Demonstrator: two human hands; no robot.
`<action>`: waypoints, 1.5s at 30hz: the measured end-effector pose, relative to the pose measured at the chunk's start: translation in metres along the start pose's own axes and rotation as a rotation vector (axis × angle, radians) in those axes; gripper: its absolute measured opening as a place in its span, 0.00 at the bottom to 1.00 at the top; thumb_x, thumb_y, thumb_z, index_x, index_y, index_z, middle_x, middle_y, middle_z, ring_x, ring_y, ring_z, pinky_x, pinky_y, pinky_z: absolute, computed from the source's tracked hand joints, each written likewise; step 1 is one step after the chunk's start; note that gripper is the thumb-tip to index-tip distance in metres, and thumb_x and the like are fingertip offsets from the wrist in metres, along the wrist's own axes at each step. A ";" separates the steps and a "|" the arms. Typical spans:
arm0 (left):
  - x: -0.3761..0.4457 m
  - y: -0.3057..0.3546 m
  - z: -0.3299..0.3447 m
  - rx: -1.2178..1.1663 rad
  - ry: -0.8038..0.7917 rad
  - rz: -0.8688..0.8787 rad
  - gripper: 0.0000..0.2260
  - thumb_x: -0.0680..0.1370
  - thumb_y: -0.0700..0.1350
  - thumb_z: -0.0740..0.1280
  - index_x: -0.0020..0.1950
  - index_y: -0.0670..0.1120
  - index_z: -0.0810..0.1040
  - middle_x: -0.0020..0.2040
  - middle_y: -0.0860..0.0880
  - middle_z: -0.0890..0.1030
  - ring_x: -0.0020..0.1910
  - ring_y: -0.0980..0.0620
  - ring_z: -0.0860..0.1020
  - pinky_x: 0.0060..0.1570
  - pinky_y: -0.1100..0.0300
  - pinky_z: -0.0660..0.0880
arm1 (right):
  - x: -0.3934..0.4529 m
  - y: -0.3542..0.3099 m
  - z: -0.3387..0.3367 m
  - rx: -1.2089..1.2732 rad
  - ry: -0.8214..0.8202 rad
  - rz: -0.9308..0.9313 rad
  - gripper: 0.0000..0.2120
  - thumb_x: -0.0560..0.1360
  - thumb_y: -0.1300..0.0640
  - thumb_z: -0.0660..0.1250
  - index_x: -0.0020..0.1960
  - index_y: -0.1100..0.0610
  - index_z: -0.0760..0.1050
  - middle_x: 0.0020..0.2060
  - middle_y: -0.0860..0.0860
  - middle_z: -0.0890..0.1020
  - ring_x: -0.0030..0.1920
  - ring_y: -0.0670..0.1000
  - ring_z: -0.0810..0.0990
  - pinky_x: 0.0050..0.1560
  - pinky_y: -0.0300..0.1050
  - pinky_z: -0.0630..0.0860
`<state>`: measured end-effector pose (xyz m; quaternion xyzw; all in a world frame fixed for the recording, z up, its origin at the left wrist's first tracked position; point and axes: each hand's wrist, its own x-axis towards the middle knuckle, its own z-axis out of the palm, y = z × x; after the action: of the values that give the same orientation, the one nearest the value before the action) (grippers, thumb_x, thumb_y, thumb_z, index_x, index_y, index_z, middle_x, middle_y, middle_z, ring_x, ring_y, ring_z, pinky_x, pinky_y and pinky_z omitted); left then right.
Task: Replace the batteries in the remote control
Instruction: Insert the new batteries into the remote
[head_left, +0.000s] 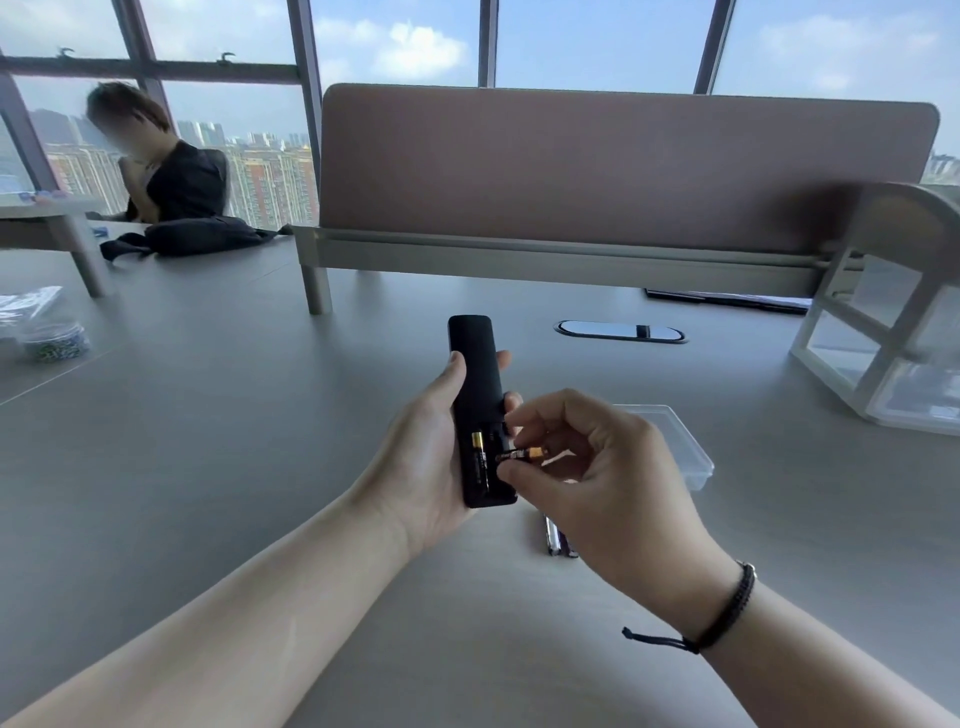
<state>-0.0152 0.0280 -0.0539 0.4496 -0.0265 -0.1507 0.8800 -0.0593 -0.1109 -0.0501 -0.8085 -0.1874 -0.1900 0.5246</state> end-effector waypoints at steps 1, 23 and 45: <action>0.000 0.000 0.000 -0.007 0.006 -0.005 0.23 0.81 0.60 0.57 0.67 0.49 0.77 0.37 0.49 0.77 0.40 0.48 0.71 0.52 0.48 0.66 | -0.001 0.000 0.000 -0.016 0.007 -0.026 0.14 0.66 0.68 0.76 0.43 0.51 0.81 0.36 0.46 0.84 0.37 0.46 0.84 0.38 0.33 0.77; -0.003 0.006 -0.002 -0.209 0.038 -0.011 0.20 0.83 0.59 0.56 0.65 0.46 0.74 0.38 0.46 0.75 0.36 0.49 0.74 0.40 0.56 0.71 | 0.000 0.009 -0.005 -0.208 -0.180 -0.235 0.06 0.68 0.57 0.78 0.45 0.53 0.86 0.43 0.43 0.85 0.42 0.45 0.84 0.46 0.36 0.79; -0.010 0.004 0.005 -0.089 -0.045 -0.014 0.23 0.83 0.59 0.54 0.69 0.45 0.73 0.40 0.45 0.78 0.42 0.45 0.82 0.48 0.51 0.78 | -0.001 0.003 -0.007 -0.025 -0.218 0.080 0.07 0.68 0.56 0.78 0.44 0.48 0.85 0.28 0.48 0.78 0.26 0.42 0.70 0.28 0.32 0.69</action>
<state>-0.0243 0.0297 -0.0467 0.4069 -0.0363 -0.1680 0.8972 -0.0592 -0.1185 -0.0500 -0.8377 -0.2083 -0.0822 0.4981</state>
